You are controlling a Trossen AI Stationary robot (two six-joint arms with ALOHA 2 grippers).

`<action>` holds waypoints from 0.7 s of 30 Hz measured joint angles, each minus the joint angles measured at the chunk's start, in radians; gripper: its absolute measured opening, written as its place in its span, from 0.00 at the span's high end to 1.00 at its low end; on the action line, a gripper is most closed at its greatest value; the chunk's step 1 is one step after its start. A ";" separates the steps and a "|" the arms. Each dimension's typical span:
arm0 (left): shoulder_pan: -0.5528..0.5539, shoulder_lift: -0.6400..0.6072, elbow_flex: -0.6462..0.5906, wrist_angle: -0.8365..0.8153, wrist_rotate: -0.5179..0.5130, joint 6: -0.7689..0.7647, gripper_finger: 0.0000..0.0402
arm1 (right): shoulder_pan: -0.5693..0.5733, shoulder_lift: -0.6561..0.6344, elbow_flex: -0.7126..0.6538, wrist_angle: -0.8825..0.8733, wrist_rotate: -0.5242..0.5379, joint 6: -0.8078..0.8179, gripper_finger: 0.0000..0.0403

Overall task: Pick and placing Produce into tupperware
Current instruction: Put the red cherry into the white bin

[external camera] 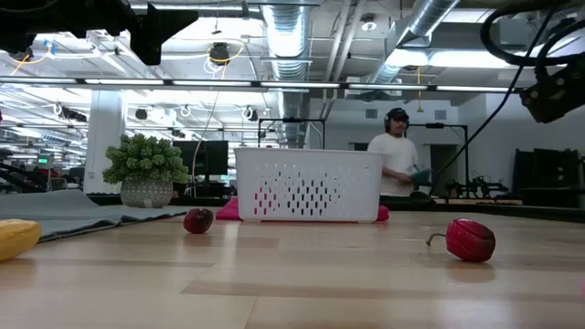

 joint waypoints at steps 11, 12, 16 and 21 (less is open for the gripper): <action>0.000 0.000 0.000 0.000 0.000 0.000 0.31 | 0.012 0.012 0.000 -0.005 -0.010 0.024 0.52; 0.000 0.000 0.000 0.000 0.000 0.000 0.31 | 0.012 0.019 -0.001 -0.005 -0.010 0.023 0.52; 0.000 0.000 0.000 0.000 0.000 0.000 0.31 | 0.012 0.046 -0.023 0.024 -0.022 0.016 0.55; 0.000 0.000 0.000 0.002 0.000 0.000 0.31 | 0.014 0.051 -0.024 0.029 -0.052 0.014 0.61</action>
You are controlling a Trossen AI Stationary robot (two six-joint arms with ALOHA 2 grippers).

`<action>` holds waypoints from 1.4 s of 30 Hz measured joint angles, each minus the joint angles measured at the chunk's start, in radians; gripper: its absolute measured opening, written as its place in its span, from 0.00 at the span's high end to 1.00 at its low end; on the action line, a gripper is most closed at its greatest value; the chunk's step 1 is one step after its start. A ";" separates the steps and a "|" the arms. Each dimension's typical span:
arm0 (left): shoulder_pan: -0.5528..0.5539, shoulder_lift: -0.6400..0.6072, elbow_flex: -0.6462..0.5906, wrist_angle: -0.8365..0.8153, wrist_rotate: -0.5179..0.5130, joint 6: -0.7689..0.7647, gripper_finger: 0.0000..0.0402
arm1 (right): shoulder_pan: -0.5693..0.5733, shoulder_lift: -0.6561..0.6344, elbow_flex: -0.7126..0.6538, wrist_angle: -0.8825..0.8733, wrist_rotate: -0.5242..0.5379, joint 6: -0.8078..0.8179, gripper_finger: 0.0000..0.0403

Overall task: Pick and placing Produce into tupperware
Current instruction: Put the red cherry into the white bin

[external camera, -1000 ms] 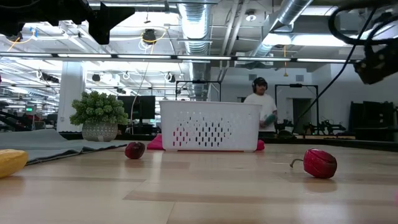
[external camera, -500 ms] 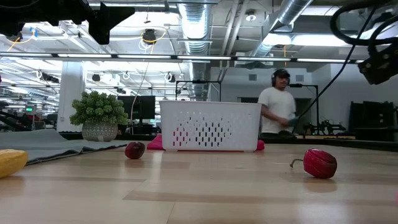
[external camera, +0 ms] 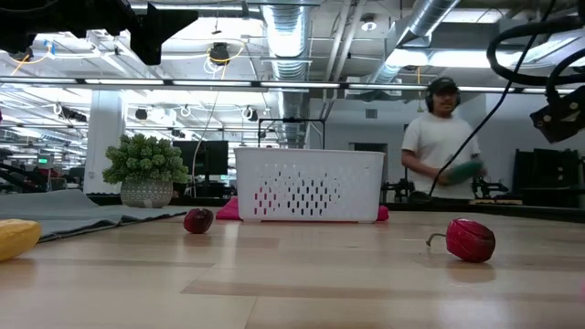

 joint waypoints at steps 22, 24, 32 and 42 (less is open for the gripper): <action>0.000 0.000 0.000 0.000 0.002 -0.005 0.31 | 0.030 -0.003 -0.063 0.114 -0.048 0.053 0.75; 0.000 0.000 0.000 0.001 0.002 -0.005 0.31 | 0.032 -0.002 -0.063 0.121 -0.054 0.053 0.83; 0.000 0.000 0.000 0.003 0.003 -0.008 0.31 | 0.030 -0.001 -0.064 0.116 -0.059 0.014 0.96; 0.000 0.000 0.000 0.007 0.002 -0.008 0.31 | -0.005 0.002 -0.015 0.002 0.017 -0.084 0.97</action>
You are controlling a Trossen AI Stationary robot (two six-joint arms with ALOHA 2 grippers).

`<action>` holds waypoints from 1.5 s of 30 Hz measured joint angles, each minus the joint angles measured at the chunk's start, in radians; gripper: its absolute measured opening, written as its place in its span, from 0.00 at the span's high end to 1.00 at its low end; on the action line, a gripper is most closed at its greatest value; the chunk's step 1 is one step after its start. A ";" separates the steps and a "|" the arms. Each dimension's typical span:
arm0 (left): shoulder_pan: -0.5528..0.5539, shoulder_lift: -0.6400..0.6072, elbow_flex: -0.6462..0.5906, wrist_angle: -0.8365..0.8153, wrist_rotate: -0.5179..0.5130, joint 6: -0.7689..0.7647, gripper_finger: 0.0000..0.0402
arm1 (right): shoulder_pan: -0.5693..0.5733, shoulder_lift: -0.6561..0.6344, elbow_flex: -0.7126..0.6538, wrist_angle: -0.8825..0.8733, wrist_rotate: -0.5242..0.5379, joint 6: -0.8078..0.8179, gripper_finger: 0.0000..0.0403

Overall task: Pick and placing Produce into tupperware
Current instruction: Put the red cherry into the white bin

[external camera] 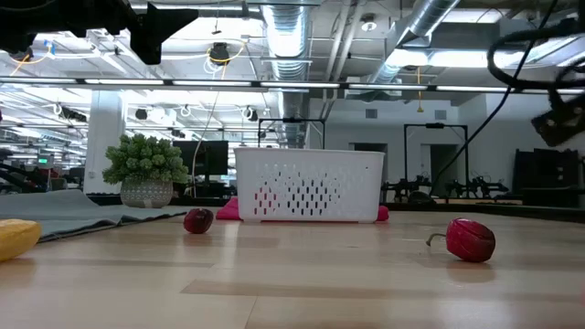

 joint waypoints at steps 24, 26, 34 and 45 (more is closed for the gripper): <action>0.000 0.000 0.000 0.000 -0.002 0.009 0.31 | -0.151 -0.237 0.087 0.106 0.620 -0.390 0.97; 0.000 0.000 0.000 0.000 -0.002 0.009 0.31 | -0.164 -0.277 0.088 0.173 0.663 -0.474 0.97; 0.000 0.000 0.000 0.000 -0.002 0.015 0.31 | -0.230 -0.390 0.088 0.292 0.716 -0.755 0.97; 0.000 0.000 0.000 0.000 -0.003 0.019 0.31 | -0.399 -0.566 -0.112 0.662 0.512 -1.122 0.97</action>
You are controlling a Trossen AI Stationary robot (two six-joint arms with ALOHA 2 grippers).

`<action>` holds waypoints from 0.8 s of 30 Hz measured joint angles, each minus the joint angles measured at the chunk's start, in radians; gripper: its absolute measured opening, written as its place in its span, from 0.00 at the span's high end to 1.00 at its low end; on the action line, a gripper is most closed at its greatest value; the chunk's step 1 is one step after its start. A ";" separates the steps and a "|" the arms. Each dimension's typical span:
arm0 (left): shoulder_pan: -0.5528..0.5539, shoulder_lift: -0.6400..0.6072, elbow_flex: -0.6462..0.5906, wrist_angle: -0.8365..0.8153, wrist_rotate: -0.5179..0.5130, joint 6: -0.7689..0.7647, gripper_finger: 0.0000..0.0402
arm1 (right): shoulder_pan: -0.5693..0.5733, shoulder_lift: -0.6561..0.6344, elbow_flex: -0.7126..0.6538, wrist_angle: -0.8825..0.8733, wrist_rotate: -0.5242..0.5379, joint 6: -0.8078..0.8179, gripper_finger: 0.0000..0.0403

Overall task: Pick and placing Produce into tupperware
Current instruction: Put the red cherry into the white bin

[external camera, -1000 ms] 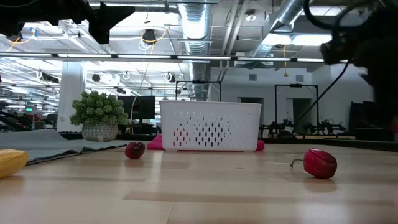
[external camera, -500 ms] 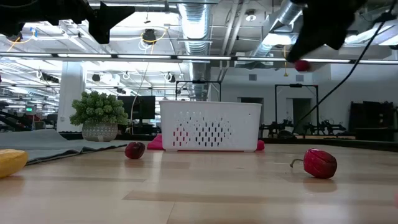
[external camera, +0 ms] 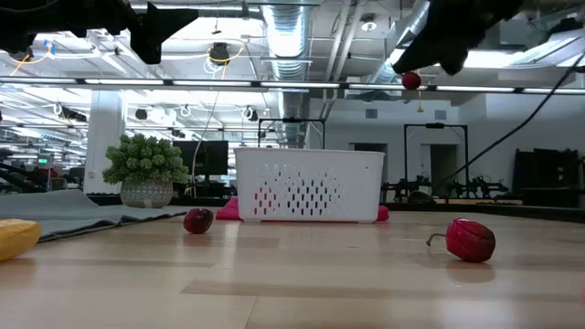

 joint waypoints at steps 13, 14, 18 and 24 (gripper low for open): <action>0.000 0.000 0.000 -0.001 -0.019 0.007 0.31 | -0.228 -0.295 -0.377 0.450 -0.422 -0.132 0.97; 0.000 0.000 0.000 -0.002 -0.019 0.007 0.31 | -0.244 -0.314 -0.412 0.476 -0.444 -0.128 0.97; 0.000 0.000 0.000 -0.015 -0.019 -0.009 0.31 | -0.302 -0.384 -0.550 0.600 -0.466 -0.079 0.97; 0.000 0.000 0.000 -0.024 -0.020 -0.007 0.31 | -0.368 -0.433 -0.715 0.804 -0.472 0.100 0.97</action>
